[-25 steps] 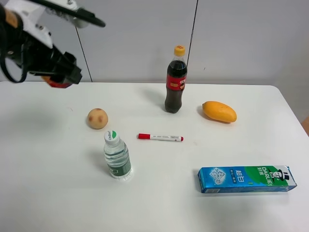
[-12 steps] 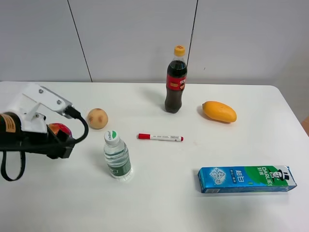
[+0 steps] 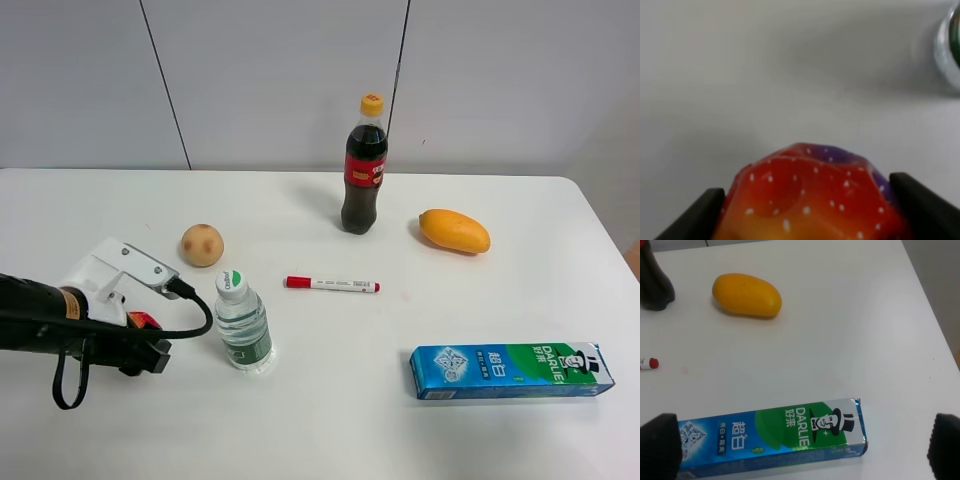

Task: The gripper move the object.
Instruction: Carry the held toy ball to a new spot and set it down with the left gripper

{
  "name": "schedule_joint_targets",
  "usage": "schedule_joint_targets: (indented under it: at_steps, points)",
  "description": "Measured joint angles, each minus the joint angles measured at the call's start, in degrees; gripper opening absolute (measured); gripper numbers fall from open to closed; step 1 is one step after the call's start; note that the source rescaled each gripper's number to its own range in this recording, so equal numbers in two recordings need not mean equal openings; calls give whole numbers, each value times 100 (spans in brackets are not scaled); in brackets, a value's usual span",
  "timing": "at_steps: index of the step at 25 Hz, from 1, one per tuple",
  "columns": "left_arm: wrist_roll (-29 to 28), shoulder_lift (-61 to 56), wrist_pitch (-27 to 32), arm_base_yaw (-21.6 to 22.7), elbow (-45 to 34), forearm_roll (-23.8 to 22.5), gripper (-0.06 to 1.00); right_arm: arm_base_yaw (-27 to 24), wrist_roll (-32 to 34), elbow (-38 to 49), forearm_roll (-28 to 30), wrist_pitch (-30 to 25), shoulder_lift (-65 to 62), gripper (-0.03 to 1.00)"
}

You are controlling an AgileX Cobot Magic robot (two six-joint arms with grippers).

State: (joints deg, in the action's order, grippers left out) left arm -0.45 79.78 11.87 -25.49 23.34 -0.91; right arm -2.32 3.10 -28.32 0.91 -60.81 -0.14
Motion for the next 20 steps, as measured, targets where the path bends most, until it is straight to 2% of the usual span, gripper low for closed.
schedule_joint_targets:
  at_steps: [4,11,20]
  points:
    - [0,390,-5,86,0,25,4,0,0,0,0,0,0,100]
    - [0,753,-11,606,5,-75,4,0,0,0,0,0,0,100]
    - [0,753,-1,639,5,-135,4,0,0,0,0,0,0,100]
